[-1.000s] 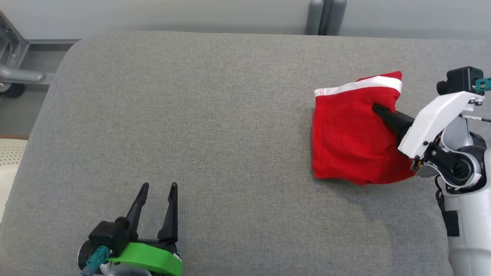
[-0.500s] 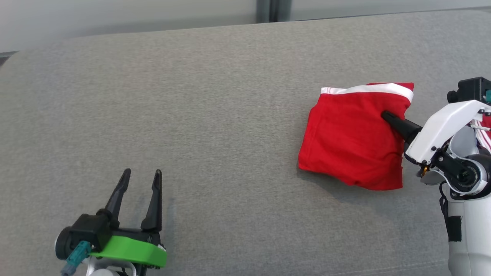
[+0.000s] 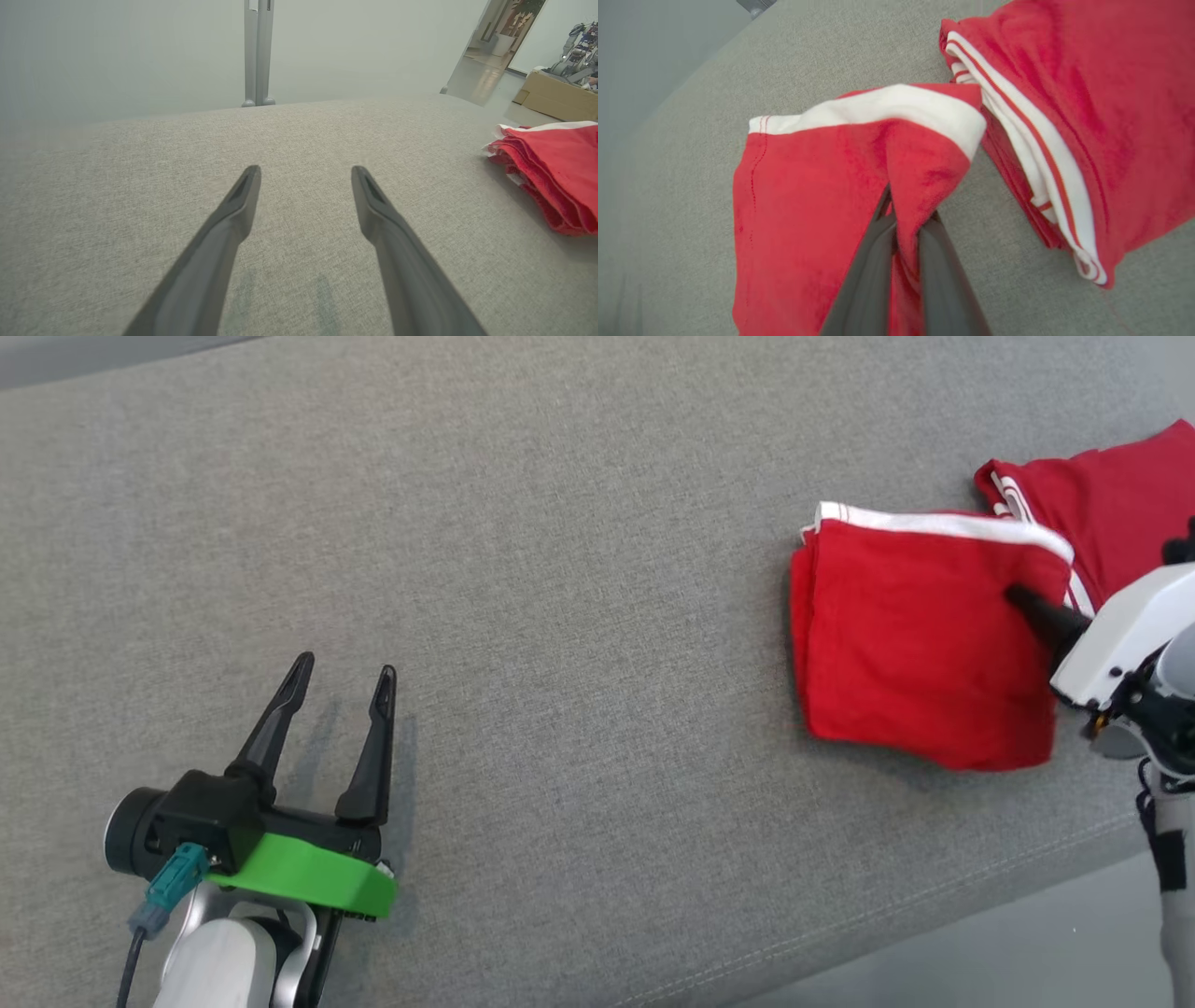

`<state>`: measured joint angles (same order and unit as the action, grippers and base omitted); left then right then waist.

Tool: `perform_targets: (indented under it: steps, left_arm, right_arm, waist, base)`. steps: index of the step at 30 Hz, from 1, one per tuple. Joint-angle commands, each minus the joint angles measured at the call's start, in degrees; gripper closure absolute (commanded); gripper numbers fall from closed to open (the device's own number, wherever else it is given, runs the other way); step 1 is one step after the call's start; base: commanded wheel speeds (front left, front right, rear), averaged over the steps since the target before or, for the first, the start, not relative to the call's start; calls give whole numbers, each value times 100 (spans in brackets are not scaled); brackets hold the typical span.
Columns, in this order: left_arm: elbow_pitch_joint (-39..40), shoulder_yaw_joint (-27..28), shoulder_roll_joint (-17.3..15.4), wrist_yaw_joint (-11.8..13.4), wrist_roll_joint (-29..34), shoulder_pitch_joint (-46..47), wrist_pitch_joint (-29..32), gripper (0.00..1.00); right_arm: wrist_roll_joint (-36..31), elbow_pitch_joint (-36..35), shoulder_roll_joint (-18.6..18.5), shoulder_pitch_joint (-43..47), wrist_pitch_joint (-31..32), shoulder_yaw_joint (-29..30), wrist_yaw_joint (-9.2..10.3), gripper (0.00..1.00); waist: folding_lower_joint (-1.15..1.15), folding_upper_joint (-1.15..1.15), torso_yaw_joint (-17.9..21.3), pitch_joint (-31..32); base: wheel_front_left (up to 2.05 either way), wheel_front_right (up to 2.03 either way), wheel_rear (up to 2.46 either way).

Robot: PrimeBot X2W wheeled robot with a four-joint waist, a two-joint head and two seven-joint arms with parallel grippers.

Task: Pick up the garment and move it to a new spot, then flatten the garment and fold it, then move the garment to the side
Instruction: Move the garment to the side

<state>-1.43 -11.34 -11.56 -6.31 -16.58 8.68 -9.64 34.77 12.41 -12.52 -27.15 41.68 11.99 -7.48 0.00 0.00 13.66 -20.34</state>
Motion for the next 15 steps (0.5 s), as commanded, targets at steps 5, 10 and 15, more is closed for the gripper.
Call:
perform_targets:
  steps: [5,10,15]
  left_arm:
    - [-3,-51,4,9,-31,150,-2,0]
    - [-58,-72,38,28,-61,165,-67,0]
    - [-138,-100,62,37,-103,174,-123,0]
  right_arm:
    - [-217,104,-575,-611,288,36,-1,100]
    - [-390,176,-1105,-903,759,157,-1,100]
    - [-685,223,-1782,-1058,1337,109,-1,100]
  waist:
    - [0,0,-74,-500]
    - [0,0,-358,-545]
    - [0,0,-636,-598]
  base:
    - [0,0,0]
    - [0,0,0]
    - [0,0,0]
